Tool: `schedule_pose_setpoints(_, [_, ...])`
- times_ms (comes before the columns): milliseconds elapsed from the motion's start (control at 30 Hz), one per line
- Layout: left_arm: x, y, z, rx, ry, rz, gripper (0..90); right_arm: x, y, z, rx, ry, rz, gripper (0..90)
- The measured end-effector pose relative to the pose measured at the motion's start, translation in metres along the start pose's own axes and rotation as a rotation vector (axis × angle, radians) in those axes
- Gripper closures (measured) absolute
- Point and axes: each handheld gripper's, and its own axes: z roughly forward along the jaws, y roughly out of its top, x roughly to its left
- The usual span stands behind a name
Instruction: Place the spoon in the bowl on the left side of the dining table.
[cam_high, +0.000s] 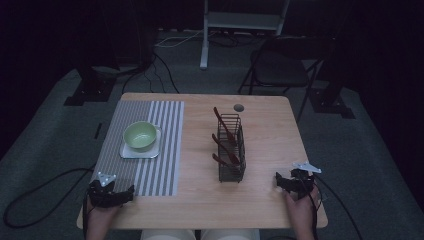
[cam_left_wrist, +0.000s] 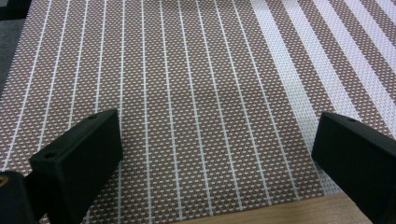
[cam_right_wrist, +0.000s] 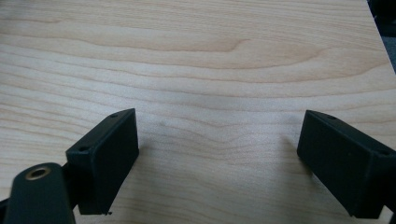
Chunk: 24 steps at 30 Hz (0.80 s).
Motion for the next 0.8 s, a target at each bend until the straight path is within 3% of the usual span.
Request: schedule_pose_setpoints(800, [0.0035, 0.0017, -0.0008, 0.015, -0.030, 0.031, 2.1, 0.0001, 0.0000, 0.0000, 0.000, 0.000, 0.001, 11.9])
